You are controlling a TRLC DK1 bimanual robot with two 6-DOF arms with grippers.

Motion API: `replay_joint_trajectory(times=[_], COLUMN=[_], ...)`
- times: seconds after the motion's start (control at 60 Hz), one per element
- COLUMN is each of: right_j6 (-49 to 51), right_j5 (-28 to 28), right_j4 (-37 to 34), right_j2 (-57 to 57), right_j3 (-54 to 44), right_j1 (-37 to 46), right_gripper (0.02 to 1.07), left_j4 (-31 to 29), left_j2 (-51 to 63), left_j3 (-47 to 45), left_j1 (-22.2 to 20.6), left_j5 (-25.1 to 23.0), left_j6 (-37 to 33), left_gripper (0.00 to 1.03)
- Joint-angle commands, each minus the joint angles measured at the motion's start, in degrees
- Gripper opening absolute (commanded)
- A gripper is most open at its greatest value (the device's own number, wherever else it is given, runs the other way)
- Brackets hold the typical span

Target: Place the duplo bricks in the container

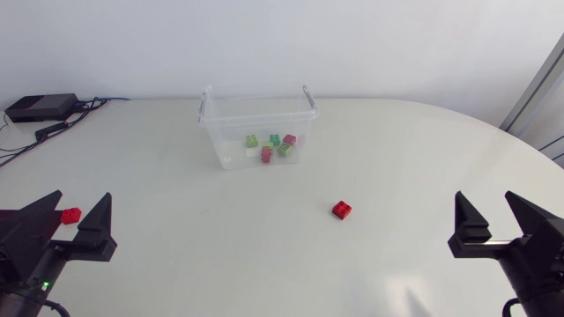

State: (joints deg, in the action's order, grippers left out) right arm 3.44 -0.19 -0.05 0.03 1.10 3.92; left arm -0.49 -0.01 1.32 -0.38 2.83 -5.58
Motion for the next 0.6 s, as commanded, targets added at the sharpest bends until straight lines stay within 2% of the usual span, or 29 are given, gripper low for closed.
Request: replay_joint_trajectory(times=[0.0, 0.383, 0.467, 0.583], right_j6=[0.51, 2.01, 3.41, 3.41], right_j5=[-0.34, -0.34, -0.25, -0.34], right_j4=[-0.47, -0.74, -0.56, -0.65], right_j2=[-0.21, -0.38, -0.38, 1.02], right_j3=[-1.10, -1.10, -0.75, 2.76], right_j1=[0.12, -1.46, -3.75, -3.92], right_gripper=[1.03, 1.03, 1.03, 1.03], left_j4=[0.32, 0.49, -2.32, -3.20], left_j2=[-0.60, -0.78, -0.34, 3.53], left_j3=[-1.23, -1.23, 2.02, 6.85], left_j1=[-0.06, -1.02, -0.58, -0.58], left_j5=[-0.46, -0.46, -0.37, -0.37], left_j6=[1.19, 2.68, 2.33, 2.42], left_gripper=[0.99, 0.99, 0.96, 0.97])
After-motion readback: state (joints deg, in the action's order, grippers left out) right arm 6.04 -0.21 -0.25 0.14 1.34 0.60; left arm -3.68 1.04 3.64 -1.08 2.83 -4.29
